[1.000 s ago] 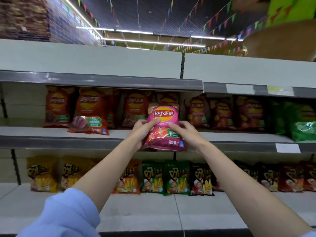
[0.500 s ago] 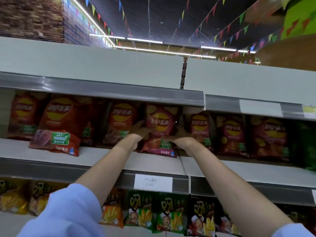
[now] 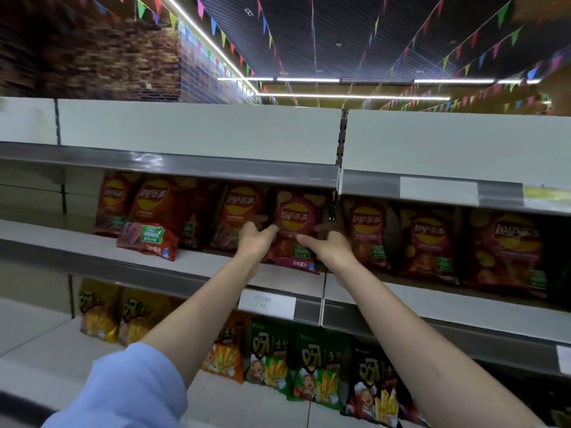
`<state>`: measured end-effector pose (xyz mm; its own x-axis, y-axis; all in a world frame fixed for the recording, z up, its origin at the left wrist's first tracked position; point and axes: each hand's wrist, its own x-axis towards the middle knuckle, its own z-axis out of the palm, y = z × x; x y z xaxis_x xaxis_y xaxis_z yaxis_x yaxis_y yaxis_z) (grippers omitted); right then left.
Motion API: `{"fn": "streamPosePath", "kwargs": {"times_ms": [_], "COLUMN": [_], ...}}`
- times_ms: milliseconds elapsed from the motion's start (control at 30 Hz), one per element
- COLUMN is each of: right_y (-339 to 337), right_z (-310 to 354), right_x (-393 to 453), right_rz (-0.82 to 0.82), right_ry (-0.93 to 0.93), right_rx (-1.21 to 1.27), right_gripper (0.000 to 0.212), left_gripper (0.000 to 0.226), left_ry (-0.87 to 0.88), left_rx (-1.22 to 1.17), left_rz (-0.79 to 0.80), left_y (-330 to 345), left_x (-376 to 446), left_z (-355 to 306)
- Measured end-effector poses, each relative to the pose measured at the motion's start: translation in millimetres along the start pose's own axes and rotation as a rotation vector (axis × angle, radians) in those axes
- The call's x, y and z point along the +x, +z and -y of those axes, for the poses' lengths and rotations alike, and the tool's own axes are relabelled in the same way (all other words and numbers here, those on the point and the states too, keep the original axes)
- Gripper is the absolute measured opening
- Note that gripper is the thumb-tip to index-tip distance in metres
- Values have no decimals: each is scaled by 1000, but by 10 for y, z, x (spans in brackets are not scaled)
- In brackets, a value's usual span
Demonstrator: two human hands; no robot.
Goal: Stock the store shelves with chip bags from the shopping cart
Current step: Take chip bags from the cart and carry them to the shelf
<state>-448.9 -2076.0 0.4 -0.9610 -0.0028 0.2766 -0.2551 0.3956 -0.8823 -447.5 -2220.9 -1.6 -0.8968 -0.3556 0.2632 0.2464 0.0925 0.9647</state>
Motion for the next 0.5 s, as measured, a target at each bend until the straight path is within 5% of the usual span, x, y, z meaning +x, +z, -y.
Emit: {"fn": "streamPosePath", "kwargs": {"times_ms": [267, 500], "right_y": [292, 1017], "right_z": [-19, 267], "right_x": [-781, -1399], "right_rz": [240, 491], "right_ry": [-148, -226], "right_rx": [60, 137], "right_gripper": [40, 42], "left_gripper": [27, 10], "left_ry": [30, -4], "left_rx": [14, 35], "left_rz": [-41, -319], "left_y": [-303, -1330], "left_x": [-885, -1561], "left_z": [152, 244]}}
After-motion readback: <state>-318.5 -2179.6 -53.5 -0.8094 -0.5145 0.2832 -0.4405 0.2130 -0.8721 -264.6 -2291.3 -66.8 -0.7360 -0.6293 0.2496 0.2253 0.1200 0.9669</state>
